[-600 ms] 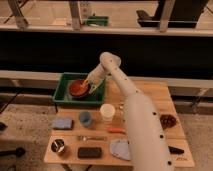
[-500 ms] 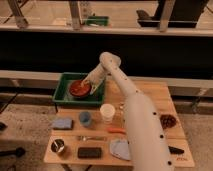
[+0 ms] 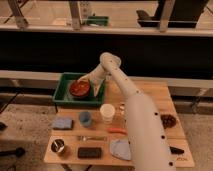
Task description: Stack bowls into tray
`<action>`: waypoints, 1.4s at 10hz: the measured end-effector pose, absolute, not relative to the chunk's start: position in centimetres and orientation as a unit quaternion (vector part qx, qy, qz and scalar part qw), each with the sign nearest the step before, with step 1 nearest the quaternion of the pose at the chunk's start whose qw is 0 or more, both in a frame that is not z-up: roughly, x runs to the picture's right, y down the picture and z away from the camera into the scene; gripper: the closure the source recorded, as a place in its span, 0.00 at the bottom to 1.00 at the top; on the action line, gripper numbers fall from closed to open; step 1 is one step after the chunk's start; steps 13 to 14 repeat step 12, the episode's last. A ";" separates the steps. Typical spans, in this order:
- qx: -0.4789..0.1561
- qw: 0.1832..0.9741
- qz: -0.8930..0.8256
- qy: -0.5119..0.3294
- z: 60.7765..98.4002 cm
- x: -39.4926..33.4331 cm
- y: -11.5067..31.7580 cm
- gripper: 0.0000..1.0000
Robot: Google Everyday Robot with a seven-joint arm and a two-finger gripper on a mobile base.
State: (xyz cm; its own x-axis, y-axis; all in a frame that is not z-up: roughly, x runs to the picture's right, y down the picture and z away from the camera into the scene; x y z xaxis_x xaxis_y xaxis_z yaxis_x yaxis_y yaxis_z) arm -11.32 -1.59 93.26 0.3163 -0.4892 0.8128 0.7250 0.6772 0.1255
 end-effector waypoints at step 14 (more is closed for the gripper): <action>-0.098 0.860 -0.325 -0.382 89.9 0.4 -10.4 0.20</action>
